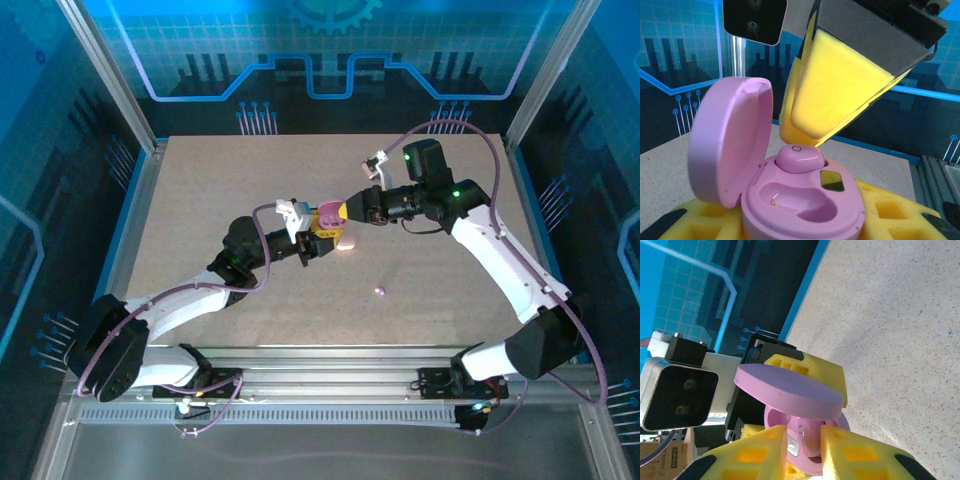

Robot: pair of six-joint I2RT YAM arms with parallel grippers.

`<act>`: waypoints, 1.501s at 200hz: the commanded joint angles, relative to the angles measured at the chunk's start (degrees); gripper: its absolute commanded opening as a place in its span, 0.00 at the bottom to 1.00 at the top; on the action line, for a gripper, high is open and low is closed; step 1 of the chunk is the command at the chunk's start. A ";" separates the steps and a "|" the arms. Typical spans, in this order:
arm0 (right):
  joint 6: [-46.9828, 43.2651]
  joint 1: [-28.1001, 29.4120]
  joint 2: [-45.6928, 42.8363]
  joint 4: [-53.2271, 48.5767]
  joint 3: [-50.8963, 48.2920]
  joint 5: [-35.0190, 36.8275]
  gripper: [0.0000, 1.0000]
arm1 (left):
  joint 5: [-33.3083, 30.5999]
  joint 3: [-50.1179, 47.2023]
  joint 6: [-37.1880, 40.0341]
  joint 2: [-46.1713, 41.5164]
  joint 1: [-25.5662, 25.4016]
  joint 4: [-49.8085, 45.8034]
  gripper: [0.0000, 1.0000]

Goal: Insert wireless bluetooth earbuds into charging case

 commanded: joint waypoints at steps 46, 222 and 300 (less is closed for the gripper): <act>-2.25 -3.38 -9.25 -1.57 -1.91 7.22 0.36 | -1.41 0.22 1.80 -2.42 -0.38 2.15 0.39; 0.72 -0.63 9.48 -2.51 -28.08 24.09 0.42 | -4.50 -0.25 3.15 -5.95 -0.38 -0.28 0.39; 3.62 5.10 13.42 -2.68 -26.93 28.25 0.43 | -4.49 -0.04 3.32 -5.86 -0.35 -0.62 0.39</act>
